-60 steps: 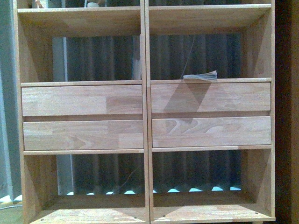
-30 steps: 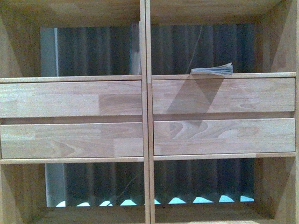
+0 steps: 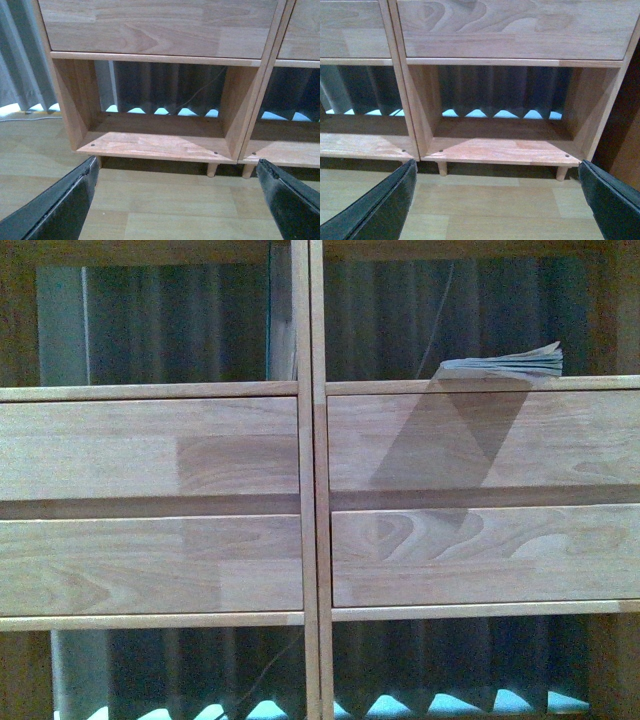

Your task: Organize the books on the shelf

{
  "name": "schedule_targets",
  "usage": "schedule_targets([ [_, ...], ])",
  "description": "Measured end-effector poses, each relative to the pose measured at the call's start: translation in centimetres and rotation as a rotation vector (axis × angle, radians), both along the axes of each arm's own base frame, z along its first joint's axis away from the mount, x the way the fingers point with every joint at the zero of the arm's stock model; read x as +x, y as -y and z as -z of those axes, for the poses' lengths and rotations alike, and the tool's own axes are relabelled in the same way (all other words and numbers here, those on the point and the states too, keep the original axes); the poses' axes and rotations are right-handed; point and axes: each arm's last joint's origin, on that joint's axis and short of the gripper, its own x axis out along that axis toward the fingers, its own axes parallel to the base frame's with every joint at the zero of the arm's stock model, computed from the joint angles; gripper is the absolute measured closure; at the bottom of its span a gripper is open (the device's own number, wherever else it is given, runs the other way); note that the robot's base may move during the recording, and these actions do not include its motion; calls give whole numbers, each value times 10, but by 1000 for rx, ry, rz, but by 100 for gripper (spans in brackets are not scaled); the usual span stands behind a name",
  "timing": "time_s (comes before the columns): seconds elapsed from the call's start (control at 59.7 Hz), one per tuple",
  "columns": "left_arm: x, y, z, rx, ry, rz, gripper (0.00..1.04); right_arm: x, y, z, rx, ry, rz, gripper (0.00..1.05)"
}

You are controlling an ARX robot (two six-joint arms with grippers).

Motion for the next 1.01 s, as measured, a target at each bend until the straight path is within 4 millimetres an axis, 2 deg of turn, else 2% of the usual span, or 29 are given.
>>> schedule_targets([
  [1.005, 0, 0, 0, 0, 1, -1, 7, 0, 0, 0, 0, -1, 0, 7],
])
